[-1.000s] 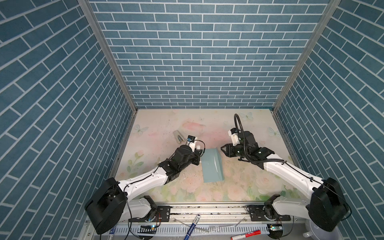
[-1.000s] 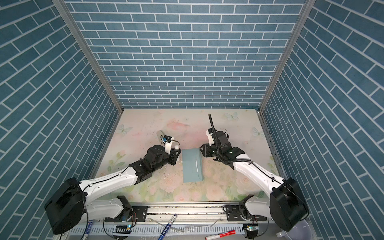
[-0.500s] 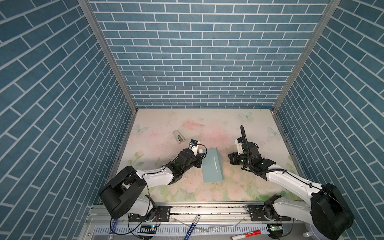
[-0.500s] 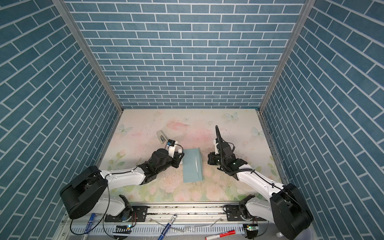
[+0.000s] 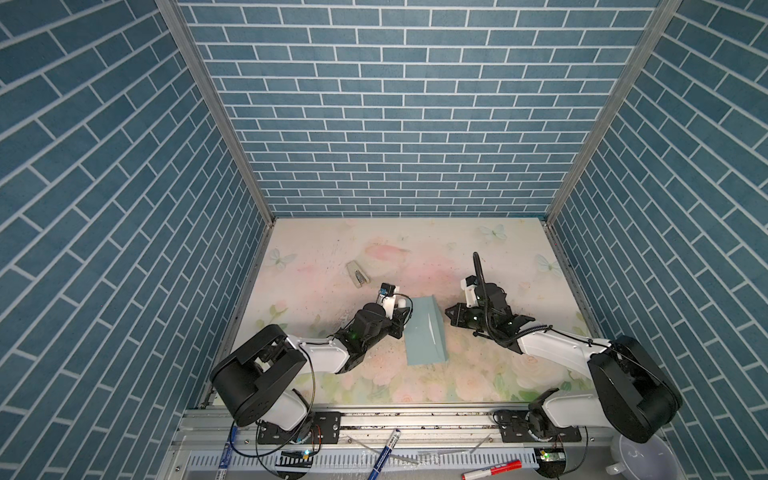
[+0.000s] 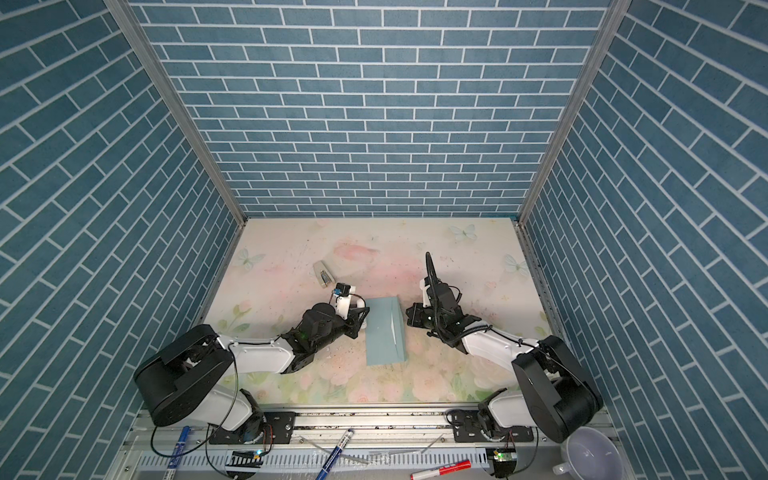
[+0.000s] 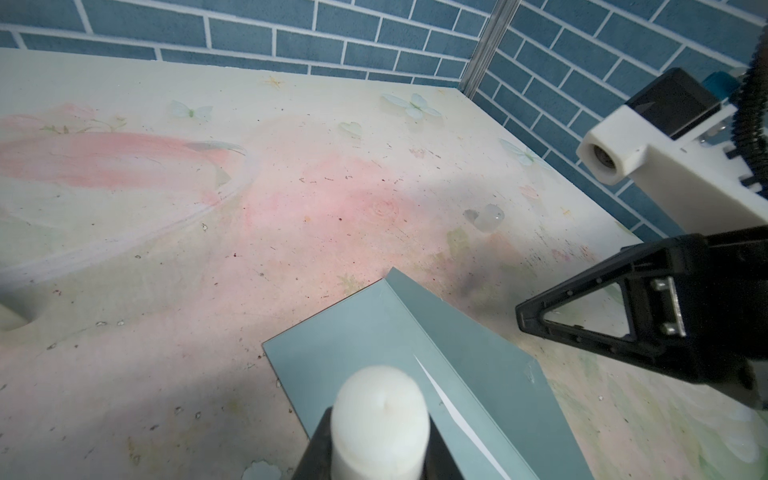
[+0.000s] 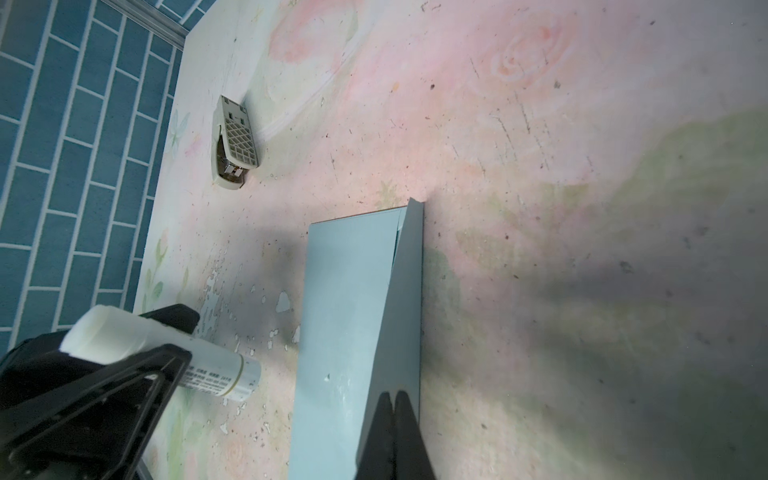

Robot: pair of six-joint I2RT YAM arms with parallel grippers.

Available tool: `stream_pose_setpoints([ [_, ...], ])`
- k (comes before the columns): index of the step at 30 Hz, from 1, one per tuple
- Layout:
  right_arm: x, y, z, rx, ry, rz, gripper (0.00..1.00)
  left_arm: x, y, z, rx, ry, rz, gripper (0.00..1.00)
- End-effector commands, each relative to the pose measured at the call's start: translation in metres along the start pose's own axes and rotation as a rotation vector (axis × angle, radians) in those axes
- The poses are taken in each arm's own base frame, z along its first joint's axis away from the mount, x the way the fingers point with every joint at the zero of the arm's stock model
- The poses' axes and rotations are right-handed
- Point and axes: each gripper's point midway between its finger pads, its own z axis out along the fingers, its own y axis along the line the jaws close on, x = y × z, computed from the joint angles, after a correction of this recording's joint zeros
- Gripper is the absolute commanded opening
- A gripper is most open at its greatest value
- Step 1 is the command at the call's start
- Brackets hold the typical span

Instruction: Place the letter into the envelope and seal it

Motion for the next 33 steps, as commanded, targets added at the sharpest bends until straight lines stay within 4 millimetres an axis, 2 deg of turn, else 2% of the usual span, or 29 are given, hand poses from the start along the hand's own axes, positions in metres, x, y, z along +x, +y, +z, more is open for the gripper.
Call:
stream_pose_setpoints([
  [1, 0.005, 0.003, 0.005, -0.044, 0.013, 0.047, 0.00, -0.002, -0.001, 0.004, 0.000, -0.012, 0.004, 0.00],
  [20, 0.021, 0.014, 0.032, -0.125, 0.101, 0.107, 0.00, 0.019, -0.002, 0.019, 0.006, 0.036, -0.013, 0.00],
  [33, 0.042, 0.016, 0.054, -0.124, 0.170, 0.126, 0.00, 0.025, -0.002, 0.023, 0.008, 0.045, -0.021, 0.00],
])
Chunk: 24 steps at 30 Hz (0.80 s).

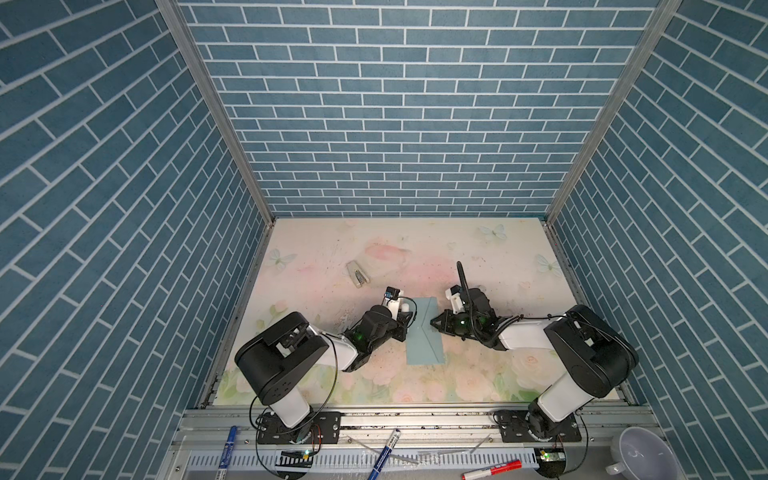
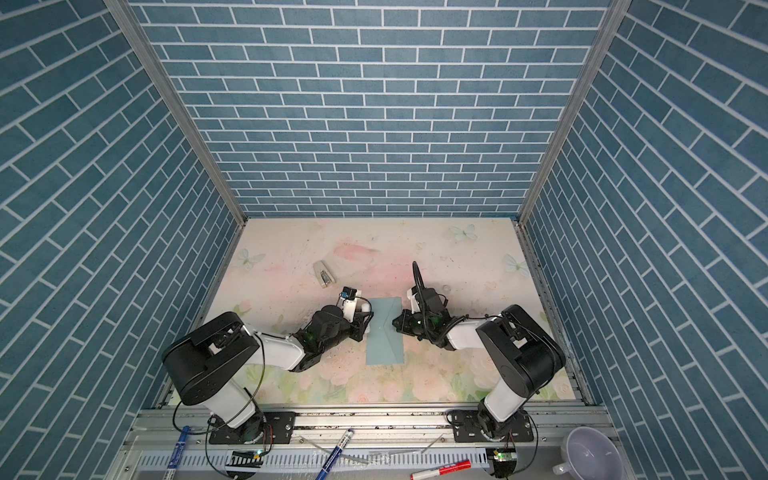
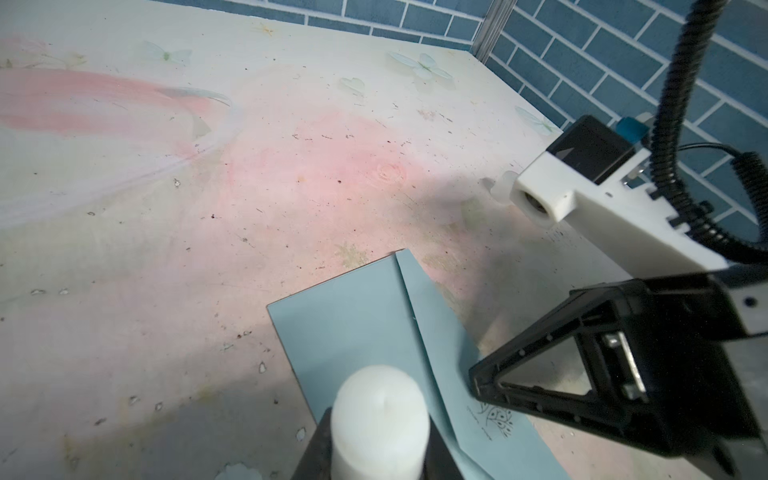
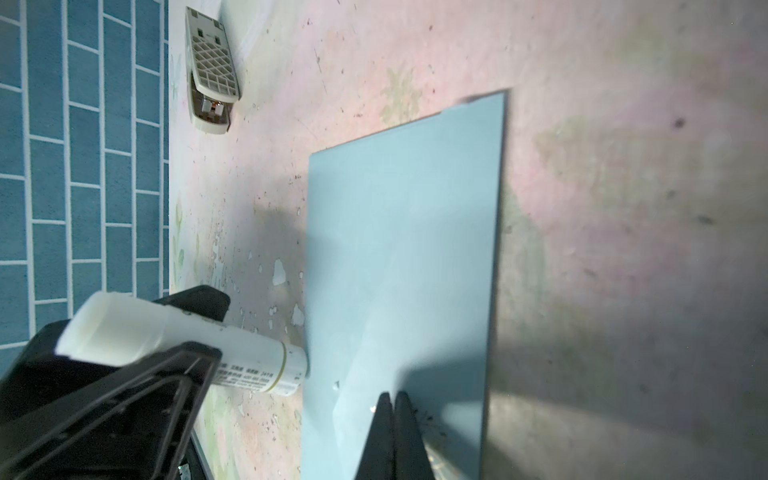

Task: Place the letter into the envelope and seal it
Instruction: 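Bring the left-held glue stick over the envelope beside the right gripper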

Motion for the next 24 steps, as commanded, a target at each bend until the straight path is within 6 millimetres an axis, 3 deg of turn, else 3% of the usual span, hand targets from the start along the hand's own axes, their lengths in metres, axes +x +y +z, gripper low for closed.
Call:
stream_pose_setpoints([
  [1, -0.003, 0.009, 0.008, -0.028, 0.006, 0.017, 0.00, -0.001, -0.004, 0.004, 0.012, -0.005, -0.006, 0.00],
  [15, 0.019, -0.013, 0.022, 0.054, 0.077, 0.030, 0.00, -0.015, -0.012, 0.008, 0.031, -0.033, -0.004, 0.00],
  [24, 0.018, 0.000, 0.021, 0.036, 0.080, -0.030, 0.00, -0.003, -0.007, 0.016, 0.016, -0.006, -0.010, 0.00],
])
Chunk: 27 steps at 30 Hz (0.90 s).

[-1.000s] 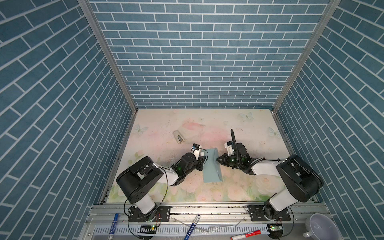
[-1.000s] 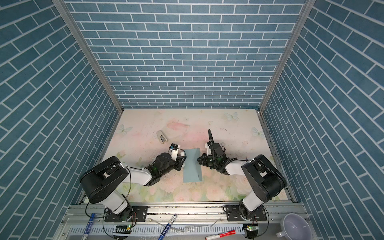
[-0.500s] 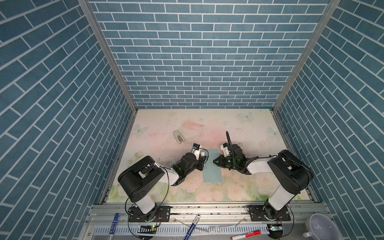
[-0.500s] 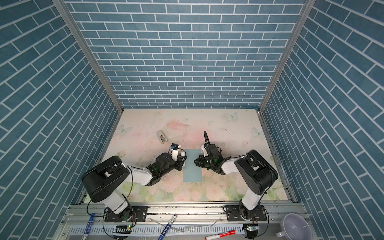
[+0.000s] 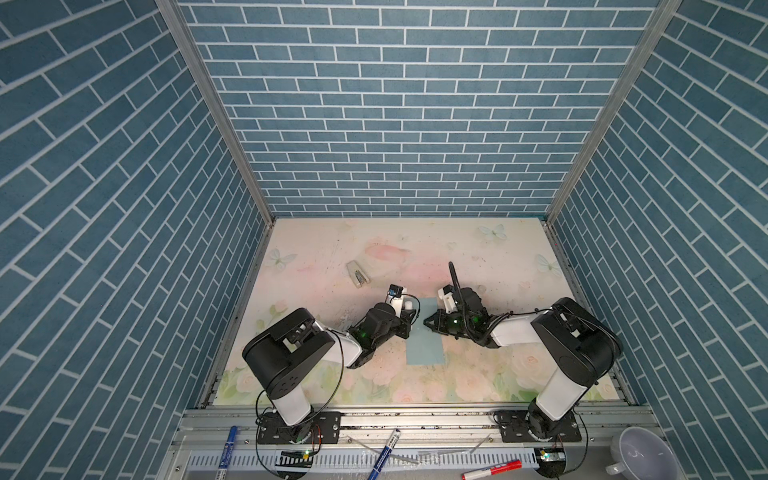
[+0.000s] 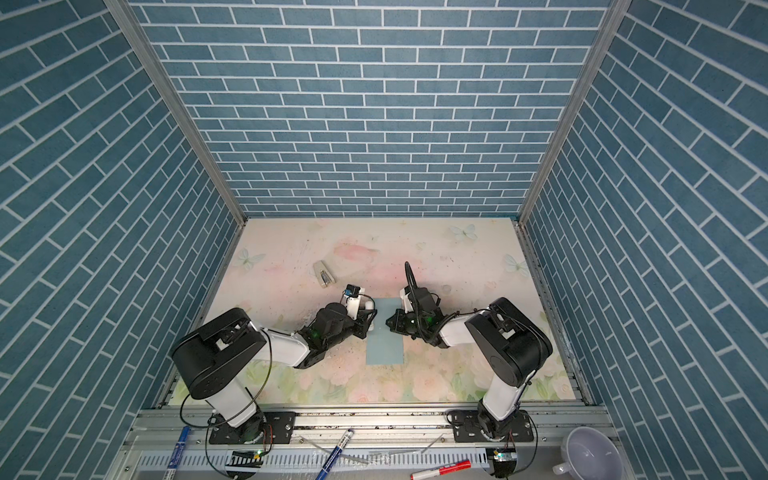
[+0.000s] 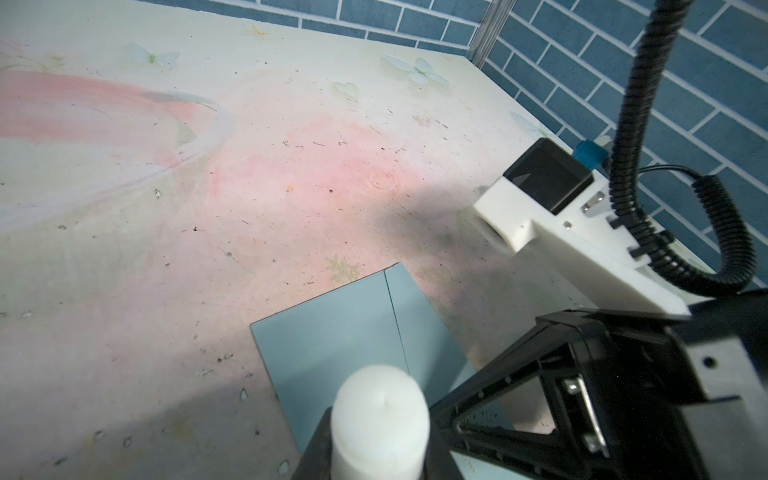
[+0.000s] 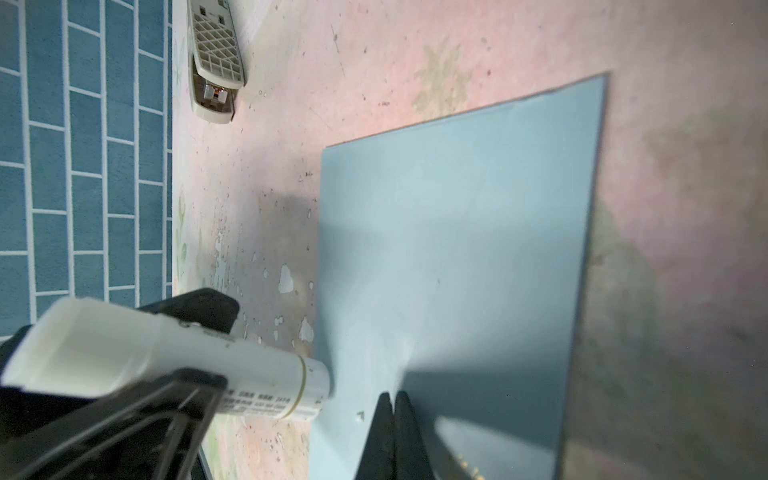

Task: Place the letter into the envelope and seal it
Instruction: 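Bring the left-held glue stick over the envelope beside the right gripper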

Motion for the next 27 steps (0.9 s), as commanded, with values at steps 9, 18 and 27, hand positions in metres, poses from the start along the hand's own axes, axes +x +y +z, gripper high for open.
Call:
stream_pose_setpoints([
  [9, 0.025, -0.007, 0.004, 0.083, 0.103, -0.045, 0.00, 0.007, 0.001, 0.006, -0.002, 0.015, -0.003, 0.00],
  [18, 0.037, -0.019, -0.002, 0.124, 0.133, -0.041, 0.00, 0.010, 0.002, 0.005, -0.008, 0.022, 0.000, 0.00],
  [27, 0.049, -0.024, -0.009, 0.150, 0.164, -0.047, 0.00, 0.011, 0.002, 0.007, -0.008, 0.024, -0.002, 0.00],
])
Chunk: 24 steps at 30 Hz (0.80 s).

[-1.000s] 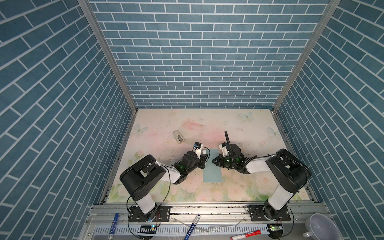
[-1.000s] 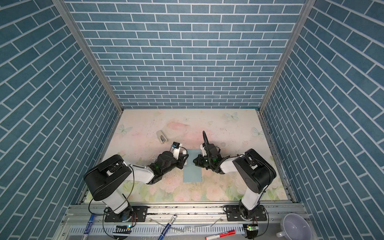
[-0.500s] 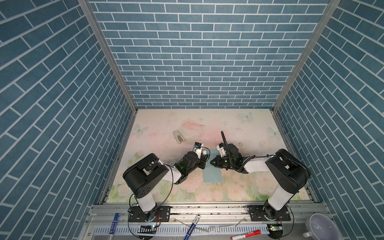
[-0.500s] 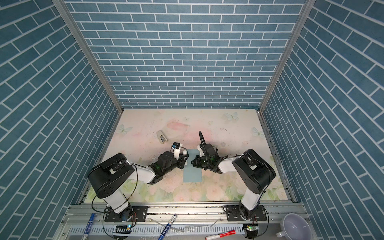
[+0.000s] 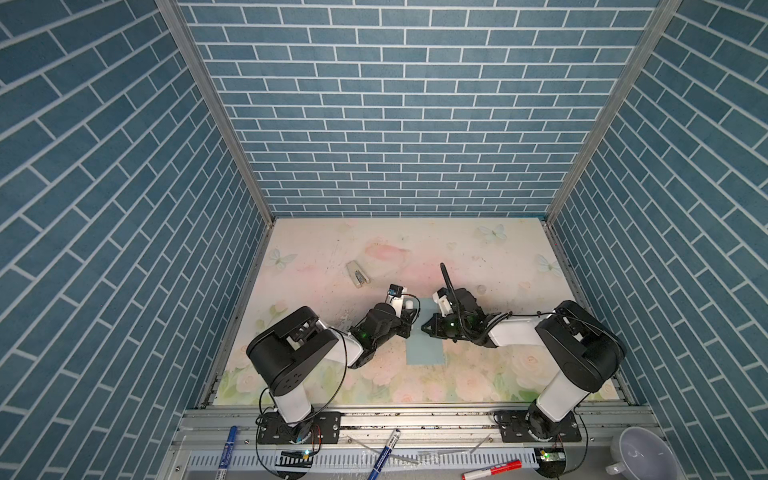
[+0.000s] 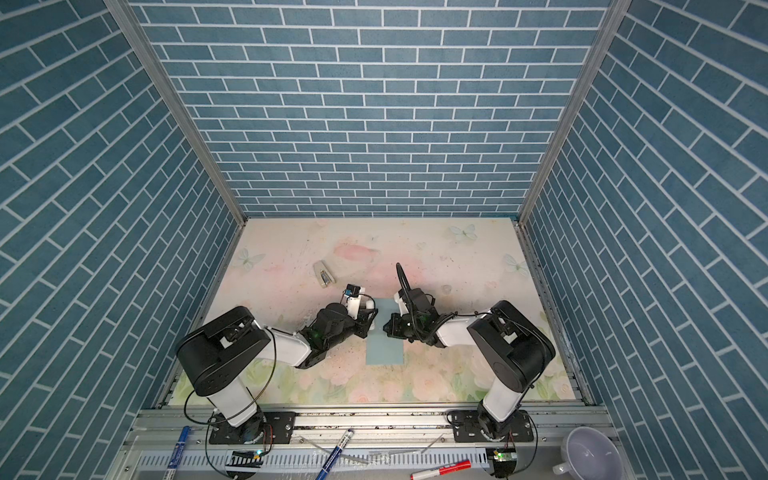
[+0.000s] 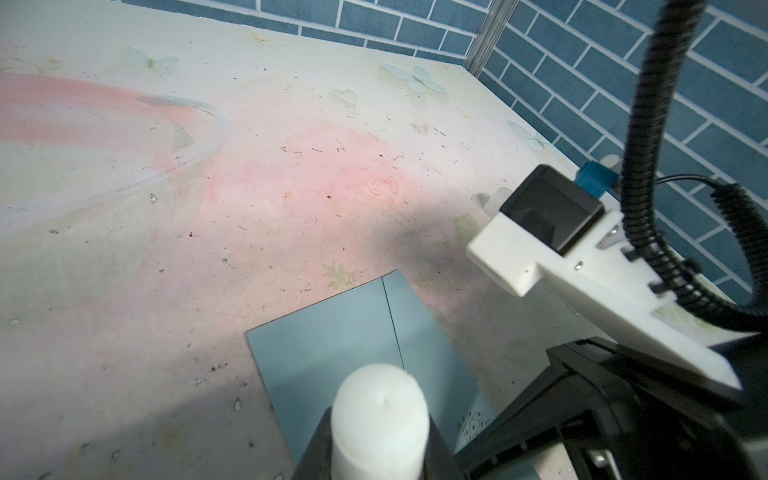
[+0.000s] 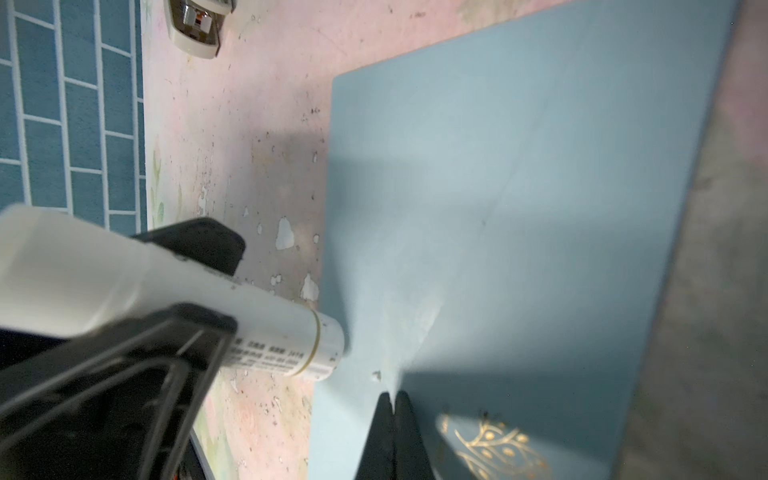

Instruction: Place the letter into the envelope and seal it

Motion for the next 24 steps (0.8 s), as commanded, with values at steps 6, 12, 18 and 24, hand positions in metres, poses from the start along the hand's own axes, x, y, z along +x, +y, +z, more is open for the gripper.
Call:
stream_pose_setpoints([
  [6, 0.043, -0.033, -0.006, 0.121, 0.113, 0.013, 0.00, 0.012, 0.003, 0.005, -0.015, 0.036, 0.003, 0.00],
  [12, 0.057, -0.039, -0.014, 0.138, 0.128, 0.029, 0.00, 0.013, 0.003, 0.005, -0.017, 0.039, 0.005, 0.00],
  [18, 0.074, -0.047, -0.029, 0.165, 0.136, 0.046, 0.00, 0.013, 0.003, 0.004, -0.020, 0.040, 0.004, 0.00],
  [24, 0.075, -0.049, -0.039, 0.181, 0.107, 0.045, 0.00, 0.013, 0.004, 0.004, -0.019, 0.039, 0.003, 0.00],
])
